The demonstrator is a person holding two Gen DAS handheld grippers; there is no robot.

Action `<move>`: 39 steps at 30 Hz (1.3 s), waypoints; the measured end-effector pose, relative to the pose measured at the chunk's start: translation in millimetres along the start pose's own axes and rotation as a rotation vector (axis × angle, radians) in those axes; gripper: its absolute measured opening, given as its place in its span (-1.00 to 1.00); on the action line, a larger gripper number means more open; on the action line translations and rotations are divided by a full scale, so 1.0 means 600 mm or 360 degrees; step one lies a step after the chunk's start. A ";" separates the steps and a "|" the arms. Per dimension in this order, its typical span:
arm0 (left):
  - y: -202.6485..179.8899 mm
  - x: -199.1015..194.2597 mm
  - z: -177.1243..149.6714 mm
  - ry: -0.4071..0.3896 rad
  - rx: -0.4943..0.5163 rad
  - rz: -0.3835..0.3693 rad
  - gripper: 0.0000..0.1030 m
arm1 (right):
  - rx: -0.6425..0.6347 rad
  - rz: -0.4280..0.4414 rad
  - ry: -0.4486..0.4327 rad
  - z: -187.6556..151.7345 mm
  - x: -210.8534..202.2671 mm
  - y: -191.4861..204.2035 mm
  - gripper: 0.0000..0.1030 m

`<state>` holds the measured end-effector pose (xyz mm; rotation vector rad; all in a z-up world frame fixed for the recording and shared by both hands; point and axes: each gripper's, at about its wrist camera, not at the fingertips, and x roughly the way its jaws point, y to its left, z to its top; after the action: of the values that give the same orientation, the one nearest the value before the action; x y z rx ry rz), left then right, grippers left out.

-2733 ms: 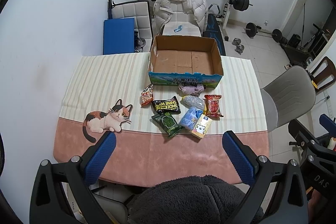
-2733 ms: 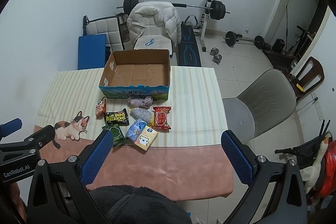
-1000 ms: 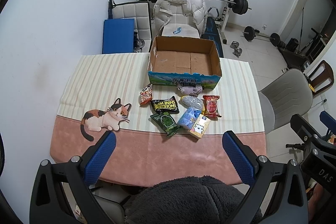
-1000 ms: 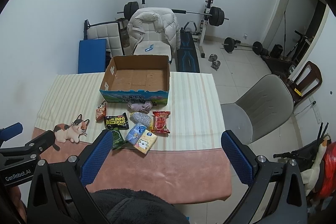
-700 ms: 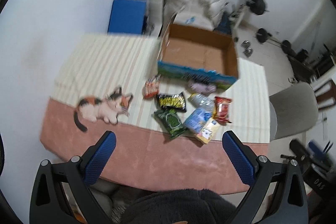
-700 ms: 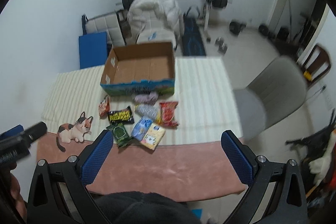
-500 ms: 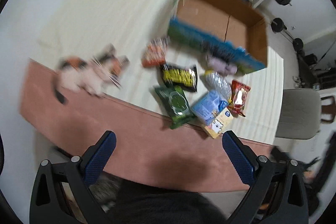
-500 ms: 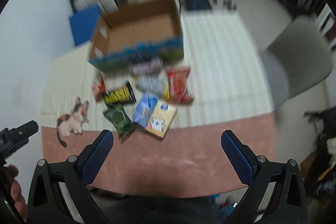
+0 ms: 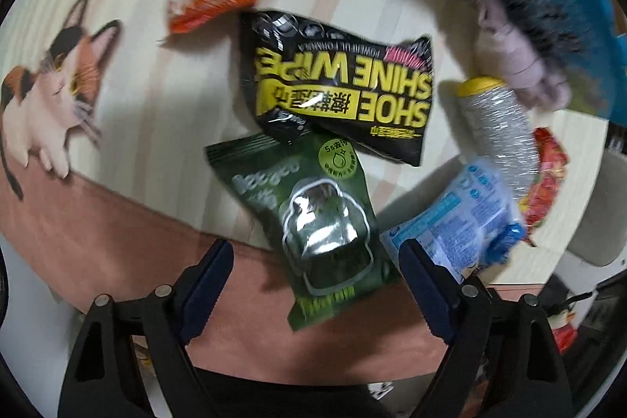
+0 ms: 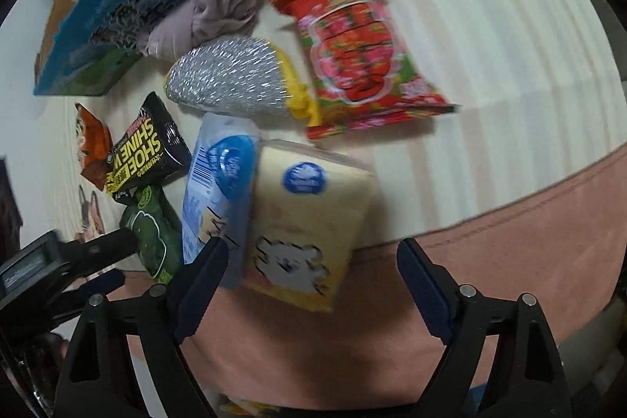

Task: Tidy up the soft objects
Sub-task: 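Grasp the green Deeyeo bag with left gripper while right gripper grasps the Vinda tissue pack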

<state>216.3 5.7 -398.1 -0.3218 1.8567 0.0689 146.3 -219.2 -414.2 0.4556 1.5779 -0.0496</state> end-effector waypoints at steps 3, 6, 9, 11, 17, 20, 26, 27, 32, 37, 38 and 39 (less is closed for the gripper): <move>-0.009 0.028 0.008 0.0025 0.0031 0.0092 0.67 | -0.0022 -0.0020 0.0011 0.001 0.015 0.025 0.74; -0.014 0.046 0.006 0.0017 0.0092 0.0180 0.67 | -0.0071 -0.0055 0.0015 0.002 0.014 0.039 0.58; -0.012 0.060 -0.007 -0.0017 0.0177 0.0315 0.56 | -0.0145 -0.0112 0.0067 -0.003 0.006 0.036 0.45; -0.006 0.070 -0.015 -0.0027 0.0211 0.0361 0.56 | -0.0200 -0.0163 0.0105 -0.011 0.000 0.027 0.43; -0.009 0.087 -0.036 -0.0093 0.0237 0.0321 0.27 | -0.0199 -0.0087 0.0133 -0.030 -0.020 -0.005 0.44; -0.028 0.089 -0.050 -0.0124 0.0243 0.0300 -0.05 | -0.0191 -0.0084 0.0153 -0.035 -0.009 -0.013 0.45; -0.036 0.089 -0.079 -0.0121 0.0224 0.0277 -0.07 | -0.0257 -0.0037 0.0202 -0.057 -0.020 -0.035 0.46; -0.038 0.095 -0.087 -0.0128 0.0224 0.0277 -0.07 | -0.0235 0.0010 0.0192 -0.061 -0.028 -0.043 0.46; -0.051 0.103 -0.089 -0.0143 0.0228 0.0305 -0.08 | -0.0202 -0.0009 0.0095 -0.051 -0.040 -0.057 0.46; -0.042 0.070 -0.102 -0.0141 0.0218 0.0325 -0.09 | -0.0220 -0.0101 0.0069 -0.008 0.015 -0.022 0.33; -0.041 0.075 -0.108 -0.0143 0.0218 0.0329 -0.11 | -0.0217 -0.0115 0.0071 -0.008 0.023 -0.020 0.32; -0.040 0.079 -0.113 -0.0145 0.0217 0.0333 -0.14 | -0.0224 -0.0126 0.0063 -0.009 0.026 -0.016 0.31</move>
<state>146.8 -40.1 -419.4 -0.0286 1.7891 0.0982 138.1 -222.5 -431.4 0.2858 1.6257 0.0100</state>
